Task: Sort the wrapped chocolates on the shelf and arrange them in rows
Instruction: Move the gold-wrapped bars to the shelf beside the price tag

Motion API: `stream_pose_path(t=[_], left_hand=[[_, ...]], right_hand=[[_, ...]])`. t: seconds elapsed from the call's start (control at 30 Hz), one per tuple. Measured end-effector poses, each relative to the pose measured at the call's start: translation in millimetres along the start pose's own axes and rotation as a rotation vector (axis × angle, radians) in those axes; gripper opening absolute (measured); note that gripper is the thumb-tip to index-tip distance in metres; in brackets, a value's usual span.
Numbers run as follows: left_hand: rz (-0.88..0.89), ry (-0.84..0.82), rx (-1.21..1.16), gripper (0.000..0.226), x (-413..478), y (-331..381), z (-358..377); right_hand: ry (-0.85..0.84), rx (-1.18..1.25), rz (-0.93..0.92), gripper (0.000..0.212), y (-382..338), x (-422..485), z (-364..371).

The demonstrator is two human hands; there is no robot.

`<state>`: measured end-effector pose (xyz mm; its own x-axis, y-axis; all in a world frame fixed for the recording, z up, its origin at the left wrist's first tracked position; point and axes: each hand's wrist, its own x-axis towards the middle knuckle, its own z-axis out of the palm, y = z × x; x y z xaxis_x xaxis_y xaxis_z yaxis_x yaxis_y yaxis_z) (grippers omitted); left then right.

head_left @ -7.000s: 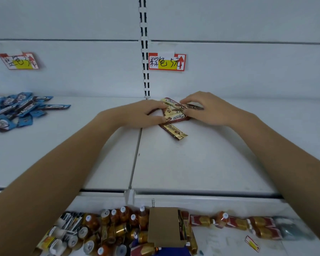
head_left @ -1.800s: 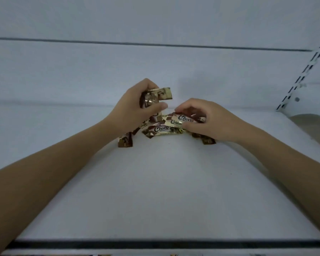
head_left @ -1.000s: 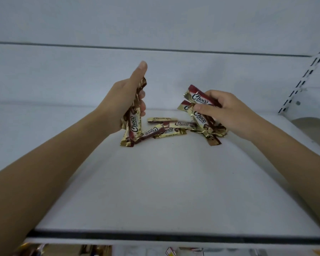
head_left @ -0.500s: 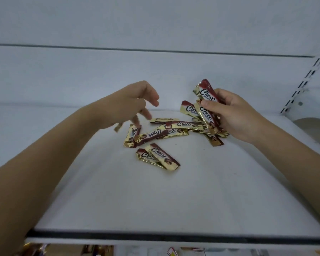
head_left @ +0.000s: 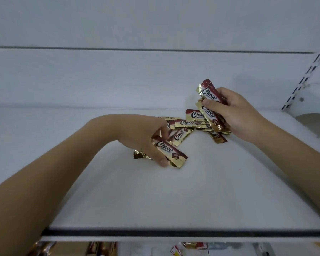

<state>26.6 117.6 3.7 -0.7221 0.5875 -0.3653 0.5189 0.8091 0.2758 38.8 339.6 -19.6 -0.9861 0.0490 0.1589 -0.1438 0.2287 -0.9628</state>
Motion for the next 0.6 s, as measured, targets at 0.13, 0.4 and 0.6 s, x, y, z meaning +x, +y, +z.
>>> stream_pose_path(t=[0.13, 0.4, 0.6], left_hand=[[0.135, 0.011, 0.006, 0.026, 3.1, -0.4, 2.8], [0.111, 0.211, -0.45, 0.026, 3.4, -9.5, -6.8], [0.061, 0.407, -0.797, 0.049, -5.2, -10.3, -10.0]], right_hand=[[0.016, 0.01, -0.01, 0.003, -2.0, -0.2, -2.0], [0.036, 0.135, 0.022, 0.005, -6.5, -2.0, -2.3], [0.111, 0.03, -0.029, 0.002, -6.9, -3.0, 1.5]])
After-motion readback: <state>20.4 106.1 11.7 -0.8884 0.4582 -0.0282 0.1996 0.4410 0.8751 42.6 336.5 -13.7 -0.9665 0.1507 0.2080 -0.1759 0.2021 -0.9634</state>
